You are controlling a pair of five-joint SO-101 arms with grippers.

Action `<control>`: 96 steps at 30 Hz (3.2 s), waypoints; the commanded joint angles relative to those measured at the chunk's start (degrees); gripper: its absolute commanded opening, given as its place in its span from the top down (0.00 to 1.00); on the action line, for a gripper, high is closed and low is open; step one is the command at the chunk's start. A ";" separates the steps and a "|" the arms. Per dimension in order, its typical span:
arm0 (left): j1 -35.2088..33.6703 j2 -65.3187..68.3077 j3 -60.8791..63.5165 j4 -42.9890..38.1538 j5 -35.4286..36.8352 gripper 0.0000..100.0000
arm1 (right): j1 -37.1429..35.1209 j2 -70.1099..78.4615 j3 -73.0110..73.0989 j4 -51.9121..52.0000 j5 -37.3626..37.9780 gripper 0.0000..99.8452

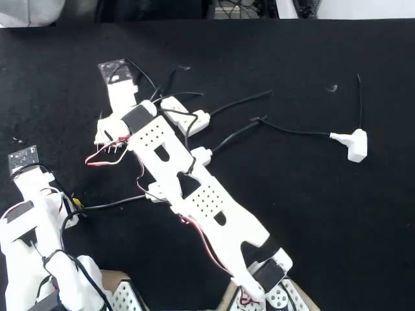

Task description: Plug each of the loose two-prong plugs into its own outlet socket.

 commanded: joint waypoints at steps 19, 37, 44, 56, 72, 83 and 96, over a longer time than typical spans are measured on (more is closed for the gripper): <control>-1.36 -0.09 1.01 -1.76 0.26 0.80 | 6.86 3.65 -2.07 -2.64 -12.84 0.98; -1.36 -0.09 1.01 -1.76 0.26 0.80 | 7.03 -14.73 -4.53 18.99 4.48 0.99; -1.54 -0.09 1.01 -1.76 0.26 0.80 | 7.12 -21.32 -4.26 19.16 4.92 0.99; -1.45 -0.09 1.01 -1.76 0.26 0.80 | 7.91 -53.85 28.62 19.08 4.92 0.99; -1.36 -0.09 1.01 -1.85 0.26 0.80 | 24.26 -103.34 128.75 -15.56 18.29 0.99; -1.36 -0.09 1.01 -1.85 0.26 0.80 | 26.37 -104.31 154.33 -33.76 37.80 0.97; -1.45 -0.09 1.01 -1.85 0.26 0.80 | 27.34 -104.66 135.87 -8.97 63.47 0.75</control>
